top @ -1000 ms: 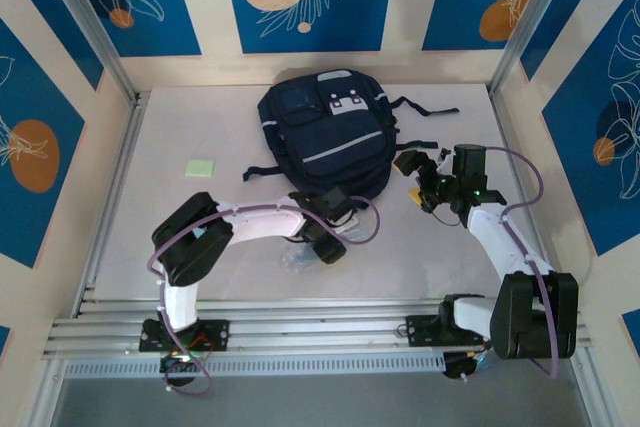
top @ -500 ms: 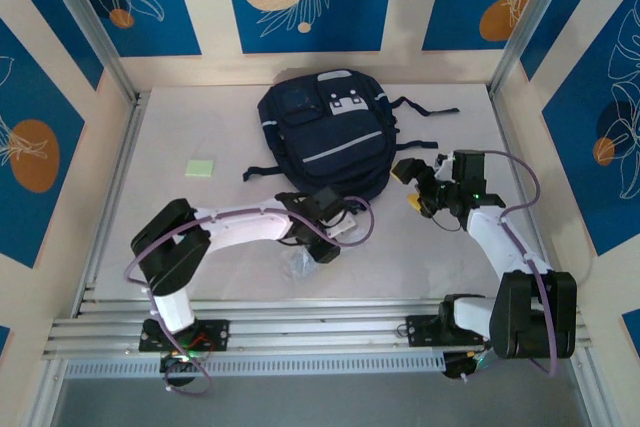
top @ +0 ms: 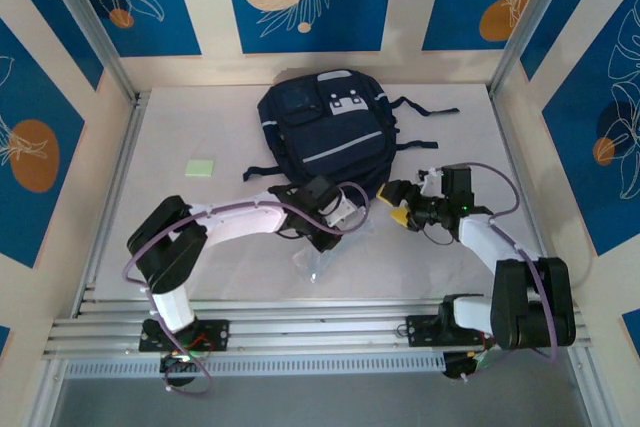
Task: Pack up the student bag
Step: Pass the loose stationery.
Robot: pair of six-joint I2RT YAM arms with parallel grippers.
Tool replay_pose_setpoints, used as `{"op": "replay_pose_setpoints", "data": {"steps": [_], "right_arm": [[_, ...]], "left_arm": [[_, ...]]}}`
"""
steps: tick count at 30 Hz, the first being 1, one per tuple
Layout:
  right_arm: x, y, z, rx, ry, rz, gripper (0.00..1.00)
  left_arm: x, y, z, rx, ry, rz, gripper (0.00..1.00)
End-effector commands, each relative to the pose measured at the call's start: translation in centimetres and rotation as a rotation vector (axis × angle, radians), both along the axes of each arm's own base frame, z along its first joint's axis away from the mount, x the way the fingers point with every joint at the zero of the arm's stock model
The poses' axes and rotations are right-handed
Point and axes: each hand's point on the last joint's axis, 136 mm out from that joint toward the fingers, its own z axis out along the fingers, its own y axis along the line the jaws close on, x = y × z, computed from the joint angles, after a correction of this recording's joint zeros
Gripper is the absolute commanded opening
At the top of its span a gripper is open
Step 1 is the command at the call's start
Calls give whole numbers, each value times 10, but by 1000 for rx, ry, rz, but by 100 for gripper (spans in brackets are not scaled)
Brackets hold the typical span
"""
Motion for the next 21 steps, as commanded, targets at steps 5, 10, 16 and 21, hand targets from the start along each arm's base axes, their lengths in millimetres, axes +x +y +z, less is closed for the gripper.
{"op": "replay_pose_setpoints", "data": {"steps": [5,10,16,21], "right_arm": [[-12,39,2,102,-90,203,79],[-9,52,7,135,-127,239,49],[-6,53,15,168,-132,260,3],[7,28,20,172,-133,164,0]], "left_arm": [[26,-29,43,-252,65,61,1],[30,-38,55,-314,74,61,2],[42,-38,58,-315,56,106,35],[74,-22,69,-265,-67,172,84]]}}
